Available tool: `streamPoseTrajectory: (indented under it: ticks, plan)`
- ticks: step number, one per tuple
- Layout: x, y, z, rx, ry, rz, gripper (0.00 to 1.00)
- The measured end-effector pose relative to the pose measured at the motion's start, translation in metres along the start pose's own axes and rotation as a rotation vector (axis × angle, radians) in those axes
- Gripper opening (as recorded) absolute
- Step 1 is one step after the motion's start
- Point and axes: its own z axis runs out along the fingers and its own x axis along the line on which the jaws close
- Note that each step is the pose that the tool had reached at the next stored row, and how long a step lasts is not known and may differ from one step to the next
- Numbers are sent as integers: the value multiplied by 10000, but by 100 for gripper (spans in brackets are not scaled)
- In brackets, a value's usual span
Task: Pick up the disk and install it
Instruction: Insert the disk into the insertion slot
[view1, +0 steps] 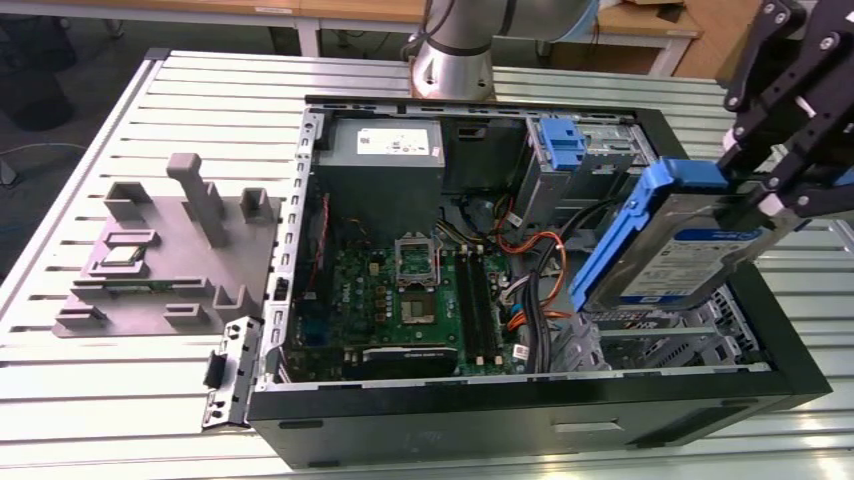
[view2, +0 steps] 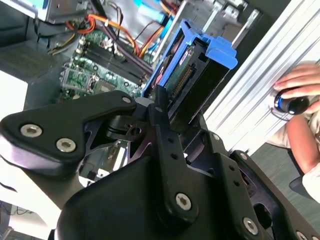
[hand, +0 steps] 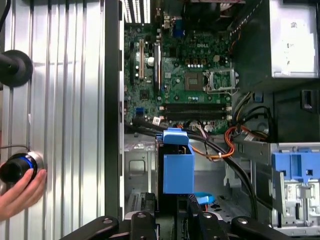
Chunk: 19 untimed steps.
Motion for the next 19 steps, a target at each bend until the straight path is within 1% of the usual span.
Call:
streamPoseTrajectory:
  ticks: [3,4,5,17,19]
  plan:
    - [-2,-106,-2,-7,-1,-1,35]
    - [-2,-133,-3,-8,0,0,35]
    - [-2,-142,-3,-9,1,-1,35]
    - [-1,-146,8,-8,2,0,35]
    - [-1,-164,10,-11,-1,-2,35]
